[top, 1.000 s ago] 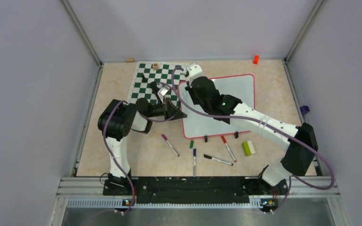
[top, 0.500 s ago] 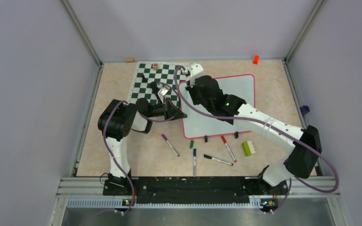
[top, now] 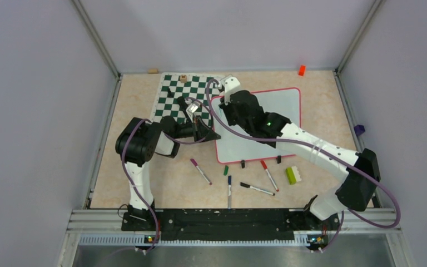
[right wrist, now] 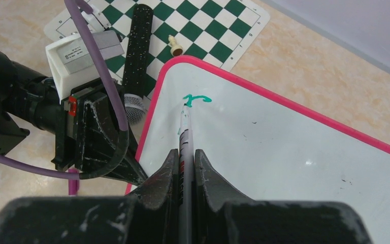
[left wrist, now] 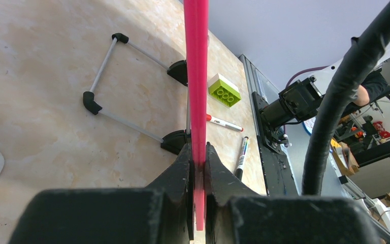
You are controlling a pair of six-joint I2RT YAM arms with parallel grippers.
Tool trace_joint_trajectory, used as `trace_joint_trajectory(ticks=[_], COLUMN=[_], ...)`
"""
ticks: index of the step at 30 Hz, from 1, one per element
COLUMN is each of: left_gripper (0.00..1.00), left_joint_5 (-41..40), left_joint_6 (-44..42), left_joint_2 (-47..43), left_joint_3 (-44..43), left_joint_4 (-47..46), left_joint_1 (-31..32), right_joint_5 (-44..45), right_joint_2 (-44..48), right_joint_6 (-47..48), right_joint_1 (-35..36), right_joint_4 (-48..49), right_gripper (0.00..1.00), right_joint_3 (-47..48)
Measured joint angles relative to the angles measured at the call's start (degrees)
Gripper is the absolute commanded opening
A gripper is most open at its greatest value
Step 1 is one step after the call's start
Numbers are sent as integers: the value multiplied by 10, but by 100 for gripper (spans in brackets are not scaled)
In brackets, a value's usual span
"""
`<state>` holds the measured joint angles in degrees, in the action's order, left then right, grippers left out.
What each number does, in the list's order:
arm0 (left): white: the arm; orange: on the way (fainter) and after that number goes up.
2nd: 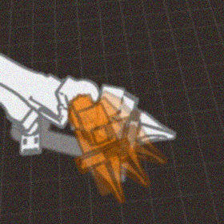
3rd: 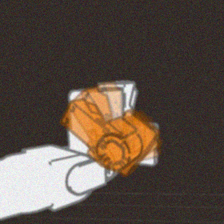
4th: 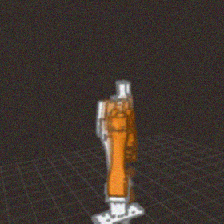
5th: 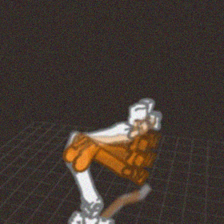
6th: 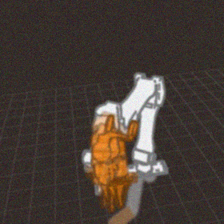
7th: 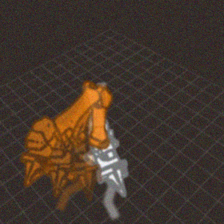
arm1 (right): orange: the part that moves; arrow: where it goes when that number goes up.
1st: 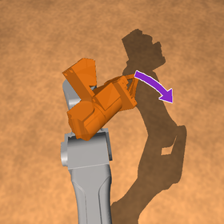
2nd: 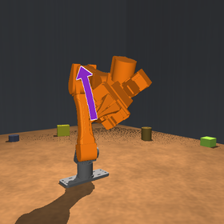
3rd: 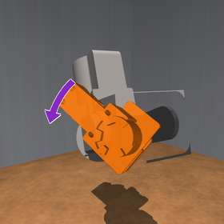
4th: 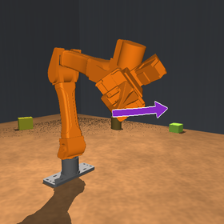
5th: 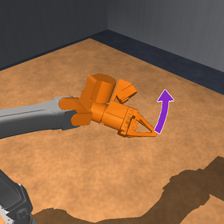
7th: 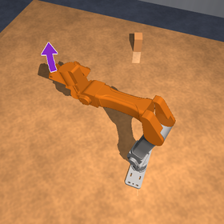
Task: Write a sentence on the whiteboard
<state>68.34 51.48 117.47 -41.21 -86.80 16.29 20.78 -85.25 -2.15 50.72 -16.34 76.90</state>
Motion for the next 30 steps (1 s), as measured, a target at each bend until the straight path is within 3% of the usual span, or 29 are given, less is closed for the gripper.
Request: trace_joint_trajectory(ticks=[30], left_gripper=[0], left_joint_5=[-5], left_joint_6=[0], left_joint_2=[0], left_joint_3=[0], left_joint_4=[6], left_joint_1=[0], right_joint_5=[37], right_joint_2=[-22], right_joint_6=[0], right_joint_1=[0], right_joint_4=[-13], right_gripper=[0], right_joint_3=[-4])
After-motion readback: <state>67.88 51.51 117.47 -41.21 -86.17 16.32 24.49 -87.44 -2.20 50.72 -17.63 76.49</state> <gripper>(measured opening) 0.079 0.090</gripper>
